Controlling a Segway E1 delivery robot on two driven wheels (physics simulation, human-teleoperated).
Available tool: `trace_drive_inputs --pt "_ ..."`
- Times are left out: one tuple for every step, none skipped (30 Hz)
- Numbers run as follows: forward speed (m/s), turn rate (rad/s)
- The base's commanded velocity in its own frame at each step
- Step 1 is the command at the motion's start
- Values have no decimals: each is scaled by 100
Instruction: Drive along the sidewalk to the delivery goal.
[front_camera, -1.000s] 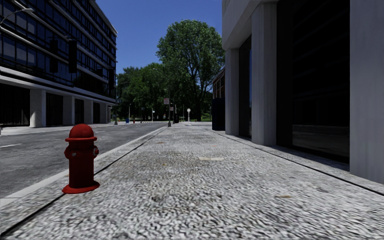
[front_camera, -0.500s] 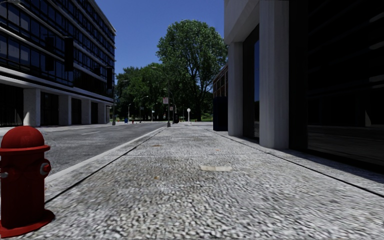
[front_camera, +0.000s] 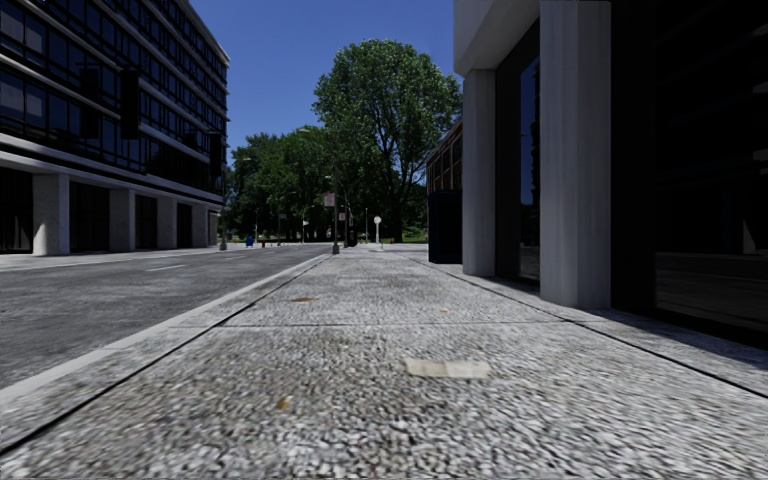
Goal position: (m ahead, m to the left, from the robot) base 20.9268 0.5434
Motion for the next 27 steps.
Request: trace_drive_inputs --pt "155 0" --pt "155 0" --pt "155 0" --pt "155 0" --pt "155 0" --pt "155 0" --pt "155 0" --pt "155 0" --pt "155 0" --pt "155 0" --pt "155 0" --pt "155 0" --pt "155 0" --pt "155 0" --pt "155 0" --pt "155 0" --pt "155 0" --pt "155 0" --pt "155 0" --pt "155 0" --pt "155 0" --pt "155 0" --pt "155 0" --pt "155 0" --pt "155 0" --pt "155 0" --pt "155 0"
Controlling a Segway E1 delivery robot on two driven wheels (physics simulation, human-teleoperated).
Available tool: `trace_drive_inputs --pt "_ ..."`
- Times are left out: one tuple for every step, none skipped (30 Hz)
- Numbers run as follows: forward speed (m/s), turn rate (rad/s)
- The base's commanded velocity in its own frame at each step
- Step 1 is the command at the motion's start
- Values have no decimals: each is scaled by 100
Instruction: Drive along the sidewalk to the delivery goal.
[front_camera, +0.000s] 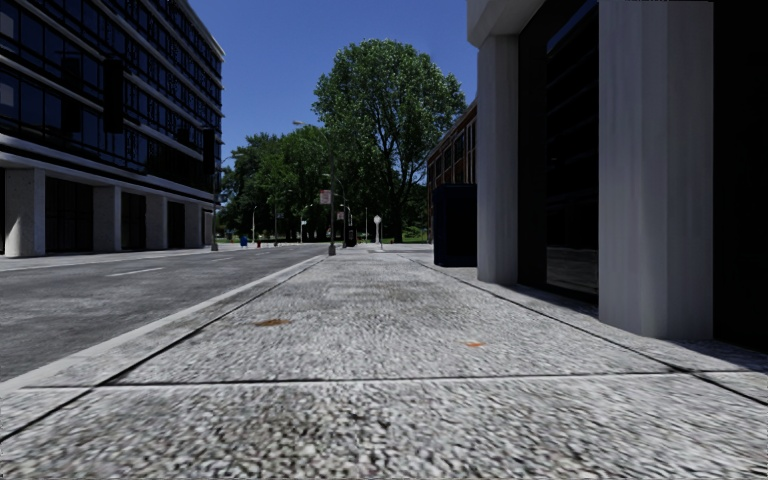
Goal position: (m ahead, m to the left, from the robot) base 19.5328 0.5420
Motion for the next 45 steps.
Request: trace_drive_inputs --pt "155 0" --pt "155 0" --pt "155 0" --pt "155 0" --pt "155 0" --pt "155 0" --pt "155 0" --pt "155 0" --pt "155 0" --pt "155 0" --pt "155 0" --pt "155 0" --pt "155 0" --pt "155 0" --pt "155 0" --pt "155 0" --pt "155 0" --pt "155 0" --pt "155 0" --pt "155 0" --pt "155 0" --pt "155 0" --pt "155 0" --pt "155 0" --pt "155 0" --pt "155 0" --pt "155 0" --pt "155 0" --pt "155 0" --pt "155 0" --pt "155 0" --pt "155 0" --pt "155 0" --pt "155 0" --pt "155 0" --pt "155 0" --pt "155 0" --pt "155 0" --pt "155 0" --pt "155 0" --pt "155 0" --pt "155 0" --pt "155 0" --pt "155 0" --pt "155 0"
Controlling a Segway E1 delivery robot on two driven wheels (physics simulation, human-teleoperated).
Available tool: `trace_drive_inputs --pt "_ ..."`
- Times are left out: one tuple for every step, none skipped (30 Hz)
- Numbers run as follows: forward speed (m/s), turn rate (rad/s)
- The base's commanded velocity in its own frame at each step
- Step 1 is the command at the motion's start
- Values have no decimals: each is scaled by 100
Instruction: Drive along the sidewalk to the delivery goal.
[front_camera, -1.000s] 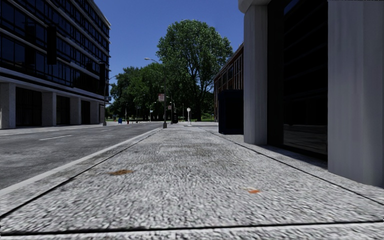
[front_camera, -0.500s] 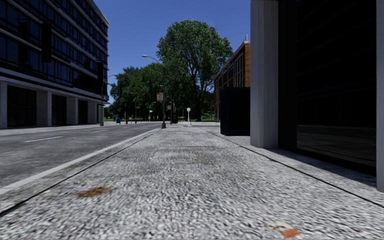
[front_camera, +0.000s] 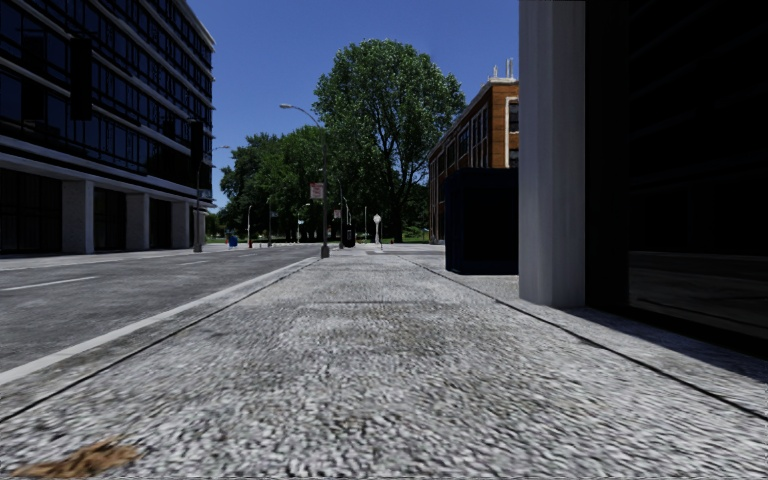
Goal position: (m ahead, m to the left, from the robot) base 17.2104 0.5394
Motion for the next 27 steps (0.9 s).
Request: trace_drive_inputs --pt "155 0" --pt "155 0" --pt "155 0" --pt "155 0" --pt "155 0" --pt "155 0" --pt "155 0" --pt "155 0" --pt "155 0" --pt "155 0" --pt "155 0" --pt "155 0" --pt "155 0" --pt "155 0" --pt "155 0" --pt "155 0" --pt "155 0" --pt "155 0" --pt "155 0" --pt "155 0" --pt "155 0" --pt "155 0" --pt "155 0" --pt "155 0" --pt "155 0" --pt "155 0" --pt "155 0"
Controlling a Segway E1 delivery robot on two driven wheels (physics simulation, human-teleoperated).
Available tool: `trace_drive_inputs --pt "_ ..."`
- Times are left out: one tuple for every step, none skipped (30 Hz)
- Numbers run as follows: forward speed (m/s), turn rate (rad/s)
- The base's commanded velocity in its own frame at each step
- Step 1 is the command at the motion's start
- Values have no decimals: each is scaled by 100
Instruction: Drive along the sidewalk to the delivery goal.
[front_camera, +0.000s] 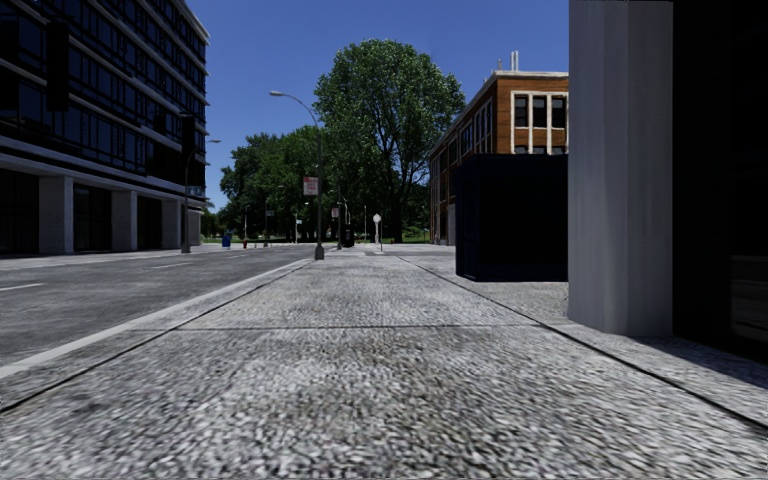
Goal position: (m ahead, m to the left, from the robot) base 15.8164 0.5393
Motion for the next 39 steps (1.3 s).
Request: trace_drive_inputs --pt "155 0" --pt "155 0" --pt "155 0" --pt "155 0" --pt "155 0" --pt "155 0" --pt "155 0" --pt "155 0" --pt "155 0" --pt "155 0" --pt "155 0" --pt "155 0" --pt "155 0" --pt "155 0" --pt "155 0" --pt "155 0" --pt "155 0" --pt "155 0" --pt "155 0" --pt "155 0" --pt "155 0" --pt "155 0" --pt "155 0" --pt "155 0" --pt "155 0" --pt "155 0" --pt "155 0" --pt "155 0" --pt "155 0" --pt "155 0" --pt "155 0" --pt "155 0" --pt "155 0" --pt "155 0" --pt "155 0" --pt "155 0" --pt "155 0" --pt "155 0" --pt "155 0"
